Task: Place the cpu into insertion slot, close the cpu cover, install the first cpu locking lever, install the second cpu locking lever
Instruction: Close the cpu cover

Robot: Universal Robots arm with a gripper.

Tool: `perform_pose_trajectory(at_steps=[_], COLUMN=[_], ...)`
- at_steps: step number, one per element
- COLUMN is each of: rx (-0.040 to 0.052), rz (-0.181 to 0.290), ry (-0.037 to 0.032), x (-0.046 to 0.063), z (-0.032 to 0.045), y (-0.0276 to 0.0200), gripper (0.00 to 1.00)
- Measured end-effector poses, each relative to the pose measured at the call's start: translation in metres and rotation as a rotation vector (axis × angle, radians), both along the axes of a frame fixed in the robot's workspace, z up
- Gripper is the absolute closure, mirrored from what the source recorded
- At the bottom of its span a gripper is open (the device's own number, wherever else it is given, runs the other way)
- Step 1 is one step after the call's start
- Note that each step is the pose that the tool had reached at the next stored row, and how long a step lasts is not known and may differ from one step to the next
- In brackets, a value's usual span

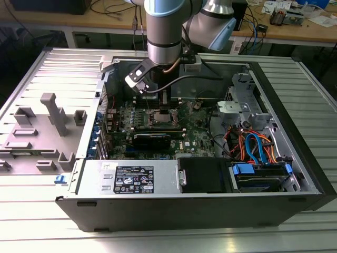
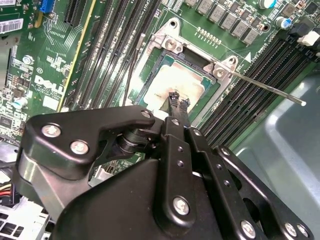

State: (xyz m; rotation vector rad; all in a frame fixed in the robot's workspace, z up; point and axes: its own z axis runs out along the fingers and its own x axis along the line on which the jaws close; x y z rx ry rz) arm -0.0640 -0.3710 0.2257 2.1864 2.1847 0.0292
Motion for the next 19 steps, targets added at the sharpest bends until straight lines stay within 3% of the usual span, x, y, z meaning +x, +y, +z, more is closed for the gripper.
perform_pose_trajectory(at_steps=[14, 16, 19], rx=[0.0001, 0.0033, 0.0004], rz=[0.0, 0.0, 0.0], ry=[0.0, 0.0001, 0.0], x=[0.0, 0.0, 0.0], z=[0.0031, 0.0032, 0.0031], y=[0.0, -0.0004, -0.0004], gripper=[0.89, 0.89, 0.89])
